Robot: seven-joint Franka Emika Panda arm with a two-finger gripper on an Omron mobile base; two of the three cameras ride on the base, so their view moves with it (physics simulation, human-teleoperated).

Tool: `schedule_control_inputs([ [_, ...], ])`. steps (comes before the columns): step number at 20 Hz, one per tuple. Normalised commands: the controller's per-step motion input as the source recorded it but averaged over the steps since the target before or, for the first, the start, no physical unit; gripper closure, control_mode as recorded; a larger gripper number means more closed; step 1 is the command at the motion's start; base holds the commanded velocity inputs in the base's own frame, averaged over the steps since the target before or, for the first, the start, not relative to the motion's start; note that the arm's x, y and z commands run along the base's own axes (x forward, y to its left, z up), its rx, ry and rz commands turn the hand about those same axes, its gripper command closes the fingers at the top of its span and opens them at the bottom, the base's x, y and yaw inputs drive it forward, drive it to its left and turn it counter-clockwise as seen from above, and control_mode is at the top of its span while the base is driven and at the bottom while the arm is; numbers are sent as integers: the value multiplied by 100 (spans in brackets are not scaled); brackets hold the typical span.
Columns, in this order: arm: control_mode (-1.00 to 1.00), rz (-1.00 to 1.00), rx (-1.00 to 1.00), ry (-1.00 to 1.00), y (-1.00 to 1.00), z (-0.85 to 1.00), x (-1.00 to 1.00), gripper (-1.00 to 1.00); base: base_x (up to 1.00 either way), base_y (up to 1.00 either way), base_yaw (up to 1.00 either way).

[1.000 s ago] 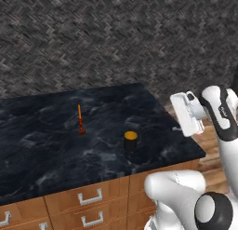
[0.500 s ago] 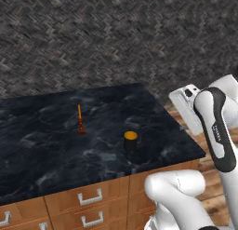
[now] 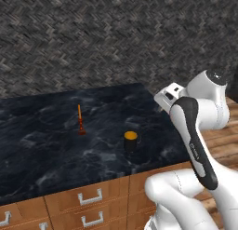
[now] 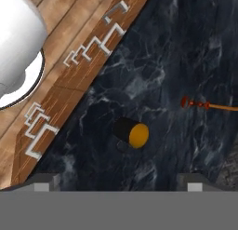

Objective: Open the cabinet directly in front. Then move the beer and the mug to the dining counter with the candle on it.

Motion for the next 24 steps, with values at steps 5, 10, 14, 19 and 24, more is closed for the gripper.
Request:
schedule_control_inputs([
  [5,-100,4,-11,-3,6,0,0,-100,0,0,0],
  [10,-100,1,0,0,0,0,0,-100,0,0,0],
  [14,-100,0,0,0,0,0,0,-100,0,0,0],
  [19,-100,0,0,-1,0,0,0,-100,0,0,0],
  [24,100,0,0,0,0,0,0,-100,-25,0,0],
])
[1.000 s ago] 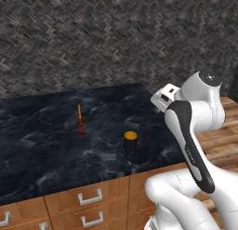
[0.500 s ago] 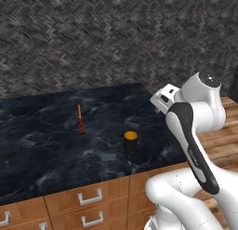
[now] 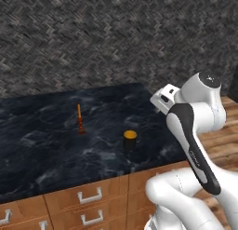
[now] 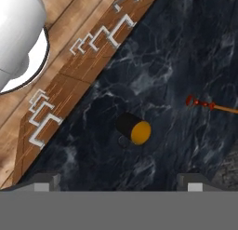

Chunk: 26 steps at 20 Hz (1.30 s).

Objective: Open the cabinet directly in front. Then move the beer and the mug to the dining counter with the candle on it.

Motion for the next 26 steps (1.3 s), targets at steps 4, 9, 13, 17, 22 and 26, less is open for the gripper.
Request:
schedule_control_inputs([
  [4,100,0,0,0,0,0,0,-100,-50,-3,-4],
  [9,100,0,0,0,0,0,0,-100,-38,-5,-8],
  [13,100,0,0,0,0,0,0,-100,-31,-2,-23],
  [17,100,0,0,0,0,0,0,-100,-31,0,-38],
  [22,100,0,0,0,0,0,0,-100,-29,-5,-46],
  [26,100,0,0,0,0,0,0,-100,-19,0,-52],
])
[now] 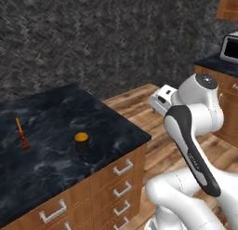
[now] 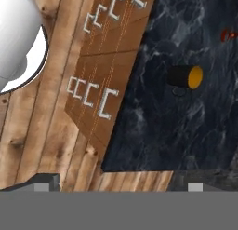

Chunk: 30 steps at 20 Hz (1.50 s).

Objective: Open the cabinet directly in front. Then move the beer and the mug to the dining counter with the candle on it.

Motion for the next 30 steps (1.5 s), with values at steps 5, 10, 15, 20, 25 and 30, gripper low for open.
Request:
schedule_control_inputs([
  [5,100,0,0,0,0,0,0,-100,-5,0,-50],
  [10,100,0,0,0,0,0,0,-100,0,0,-46],
  [15,100,0,0,0,0,0,0,-100,0,-8,-29],
  [20,100,0,0,0,0,0,0,-100,0,-30,-20],
  [25,100,0,0,0,0,0,0,-100,5,-33,-18],
  [30,100,0,0,0,0,0,0,-100,6,-45,-20],
])
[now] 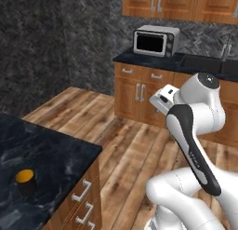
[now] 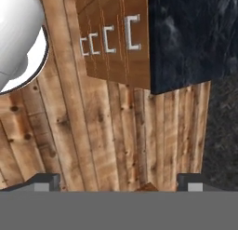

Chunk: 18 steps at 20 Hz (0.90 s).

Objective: Open the cabinet directly in front. Then move the beer and the mug to the dining counter with the candle on it.

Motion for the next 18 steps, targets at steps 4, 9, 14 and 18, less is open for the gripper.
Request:
schedule_control_inputs([
  [4,100,0,0,0,0,0,0,-100,14,-46,-25],
  [9,100,0,0,0,0,0,0,-100,21,-48,-26],
  [14,100,0,0,0,0,0,0,-100,24,-49,-26],
  [18,100,0,0,0,0,0,0,-100,20,-53,-28],
])
